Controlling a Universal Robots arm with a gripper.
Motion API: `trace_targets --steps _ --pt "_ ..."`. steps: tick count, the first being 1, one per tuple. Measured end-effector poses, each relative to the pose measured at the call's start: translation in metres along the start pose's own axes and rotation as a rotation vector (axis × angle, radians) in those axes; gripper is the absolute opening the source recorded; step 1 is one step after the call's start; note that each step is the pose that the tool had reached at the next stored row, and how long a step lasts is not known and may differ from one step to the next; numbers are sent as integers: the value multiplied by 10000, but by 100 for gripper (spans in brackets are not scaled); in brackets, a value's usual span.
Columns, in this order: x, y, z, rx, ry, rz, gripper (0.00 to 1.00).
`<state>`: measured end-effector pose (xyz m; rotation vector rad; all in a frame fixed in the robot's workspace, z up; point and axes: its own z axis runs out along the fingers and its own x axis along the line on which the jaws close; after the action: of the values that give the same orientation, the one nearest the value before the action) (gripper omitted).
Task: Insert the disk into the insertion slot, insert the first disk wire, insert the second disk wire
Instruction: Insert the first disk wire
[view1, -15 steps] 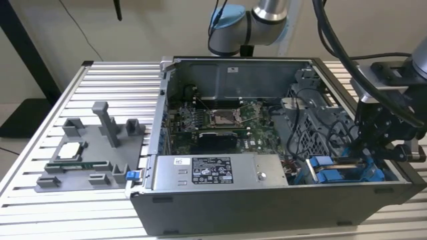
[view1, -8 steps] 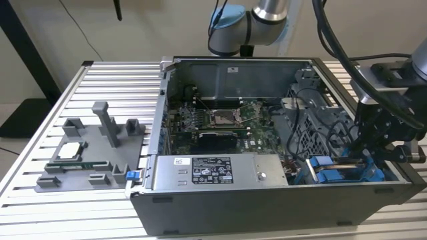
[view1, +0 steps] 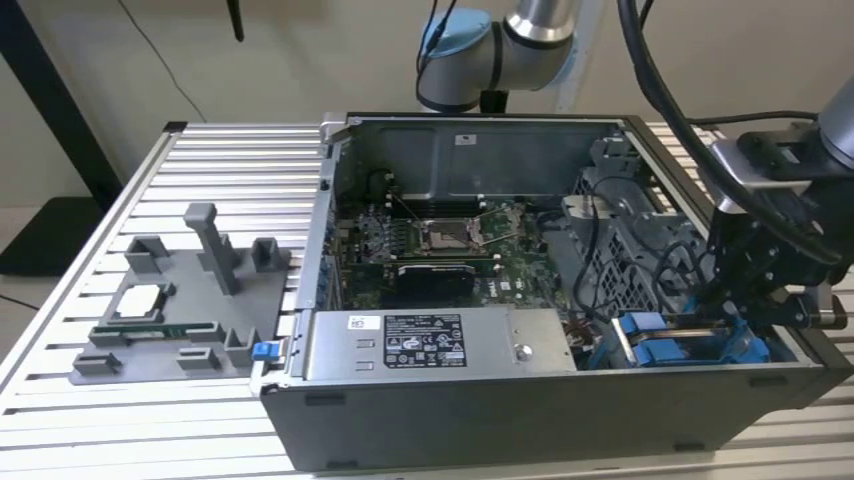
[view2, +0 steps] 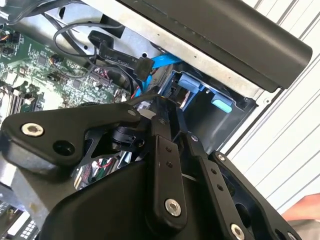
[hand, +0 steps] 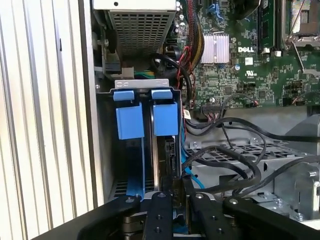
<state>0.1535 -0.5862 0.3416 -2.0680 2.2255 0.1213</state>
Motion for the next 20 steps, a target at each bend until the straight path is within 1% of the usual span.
trace_targets --steps 5,10,20 --pt "-5 1 16 27 -7 -3 0" --pt "-8 1 31 36 -5 -3 0" --pt "-22 10 52 91 -17 -8 0"
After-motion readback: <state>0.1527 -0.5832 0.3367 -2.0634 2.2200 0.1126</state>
